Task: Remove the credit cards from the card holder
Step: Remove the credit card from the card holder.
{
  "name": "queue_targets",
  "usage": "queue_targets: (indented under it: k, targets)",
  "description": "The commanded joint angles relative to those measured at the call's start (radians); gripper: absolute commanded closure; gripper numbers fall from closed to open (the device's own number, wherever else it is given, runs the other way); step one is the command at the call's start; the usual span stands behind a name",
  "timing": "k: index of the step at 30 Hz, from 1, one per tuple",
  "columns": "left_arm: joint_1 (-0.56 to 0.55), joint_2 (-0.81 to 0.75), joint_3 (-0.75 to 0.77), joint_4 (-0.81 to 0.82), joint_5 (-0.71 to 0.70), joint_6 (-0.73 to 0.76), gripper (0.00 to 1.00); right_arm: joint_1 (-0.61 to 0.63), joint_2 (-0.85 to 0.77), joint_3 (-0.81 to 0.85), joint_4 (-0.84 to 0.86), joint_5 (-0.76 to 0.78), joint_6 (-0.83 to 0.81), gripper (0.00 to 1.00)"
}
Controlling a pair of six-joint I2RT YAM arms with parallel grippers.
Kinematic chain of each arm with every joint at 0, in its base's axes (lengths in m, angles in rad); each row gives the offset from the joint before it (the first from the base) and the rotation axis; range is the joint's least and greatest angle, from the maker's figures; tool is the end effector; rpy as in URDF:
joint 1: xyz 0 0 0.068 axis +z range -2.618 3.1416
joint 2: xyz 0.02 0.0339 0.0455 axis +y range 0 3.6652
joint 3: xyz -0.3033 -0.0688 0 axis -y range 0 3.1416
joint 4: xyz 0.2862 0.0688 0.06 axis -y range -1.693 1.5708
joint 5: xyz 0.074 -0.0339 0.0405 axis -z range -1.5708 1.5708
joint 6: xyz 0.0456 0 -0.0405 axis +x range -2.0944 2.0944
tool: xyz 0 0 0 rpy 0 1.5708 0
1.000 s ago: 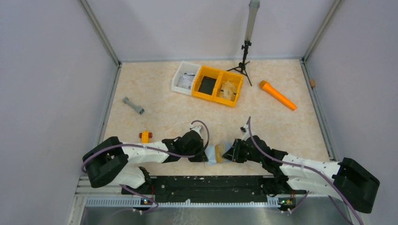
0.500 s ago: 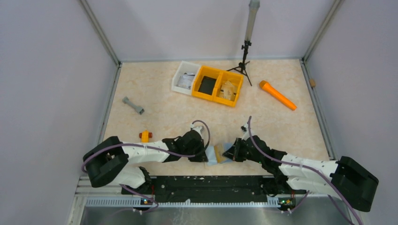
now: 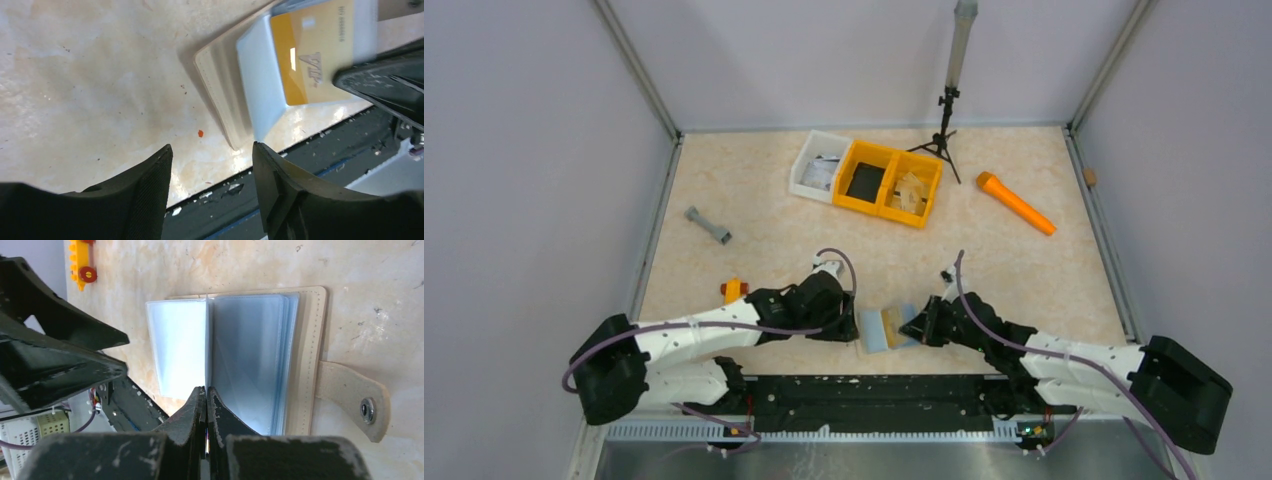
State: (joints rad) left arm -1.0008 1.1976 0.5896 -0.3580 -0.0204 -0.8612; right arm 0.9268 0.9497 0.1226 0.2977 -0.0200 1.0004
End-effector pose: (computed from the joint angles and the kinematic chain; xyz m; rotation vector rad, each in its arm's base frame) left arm 0.1339 -0.2071 0.1833 0.1790 2.6833 -0.6566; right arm 0.1101 0.1482 0.1297 0.0724 2.3286 1.1105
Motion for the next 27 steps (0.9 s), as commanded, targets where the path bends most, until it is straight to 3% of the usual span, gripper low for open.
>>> queue_targets:
  k: [1,4,7,12,15,17,24,27]
  targets:
    - [0.004,-0.130,0.054,-0.060,-0.020,0.001,0.41,-0.009,-0.035,0.009,0.026,0.015,-0.002,1.00]
    - [0.004,-0.180,0.011,0.111,0.110,-0.019,0.57,-0.008,-0.038,0.018,0.021,0.015,-0.007,1.00]
    - [0.004,-0.171,-0.063,0.371,0.230,-0.081,0.66,-0.009,-0.039,0.019,0.033,0.015,-0.004,1.00]
    - [0.013,-0.074,-0.087,0.459,0.198,-0.118,0.73,-0.009,-0.052,-0.004,0.095,0.008,0.027,1.00]
    - [0.118,-0.036,-0.217,0.734,0.336,-0.195,0.73,-0.009,-0.079,-0.033,0.128,0.008,0.058,1.00]
    - [0.164,-0.006,-0.278,0.868,0.403,-0.234,0.67,-0.009,-0.111,-0.048,0.140,0.011,0.071,1.00]
    - [0.175,0.070,-0.276,0.969,0.500,-0.246,0.60,-0.009,-0.228,-0.054,0.092,0.015,0.082,1.00]
    - [0.173,0.048,-0.253,0.910,0.492,-0.218,0.55,-0.009,-0.234,-0.042,0.049,0.035,0.072,1.00]
